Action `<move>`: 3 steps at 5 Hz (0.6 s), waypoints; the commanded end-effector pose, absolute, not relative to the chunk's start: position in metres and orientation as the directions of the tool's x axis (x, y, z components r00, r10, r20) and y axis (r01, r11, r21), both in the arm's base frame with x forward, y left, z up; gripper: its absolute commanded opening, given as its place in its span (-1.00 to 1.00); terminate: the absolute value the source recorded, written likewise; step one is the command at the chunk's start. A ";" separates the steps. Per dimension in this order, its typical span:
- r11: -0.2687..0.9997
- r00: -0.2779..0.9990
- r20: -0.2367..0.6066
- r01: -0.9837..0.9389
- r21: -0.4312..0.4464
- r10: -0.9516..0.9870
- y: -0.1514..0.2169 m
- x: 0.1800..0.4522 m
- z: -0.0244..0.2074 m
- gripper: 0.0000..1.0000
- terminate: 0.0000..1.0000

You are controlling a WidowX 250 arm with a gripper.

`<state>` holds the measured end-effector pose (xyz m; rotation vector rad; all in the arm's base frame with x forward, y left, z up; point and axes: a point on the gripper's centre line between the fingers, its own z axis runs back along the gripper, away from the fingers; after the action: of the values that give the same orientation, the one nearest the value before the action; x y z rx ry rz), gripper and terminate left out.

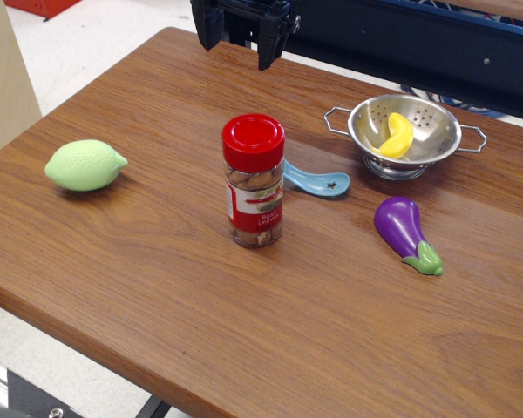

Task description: Take banana out of colander

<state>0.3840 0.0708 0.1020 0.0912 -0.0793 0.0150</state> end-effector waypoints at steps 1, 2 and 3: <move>0.996 0.997 0.080 -0.019 0.090 0.011 0.071 0.384 0.102 1.00 -1.00; 0.996 0.995 0.090 0.023 0.081 -0.031 0.042 0.401 0.098 1.00 -1.00; 0.999 0.997 0.074 -0.013 0.034 0.011 0.016 0.411 0.105 1.00 -1.00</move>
<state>0.4048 0.0097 0.0815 0.0222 -0.0060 0.0091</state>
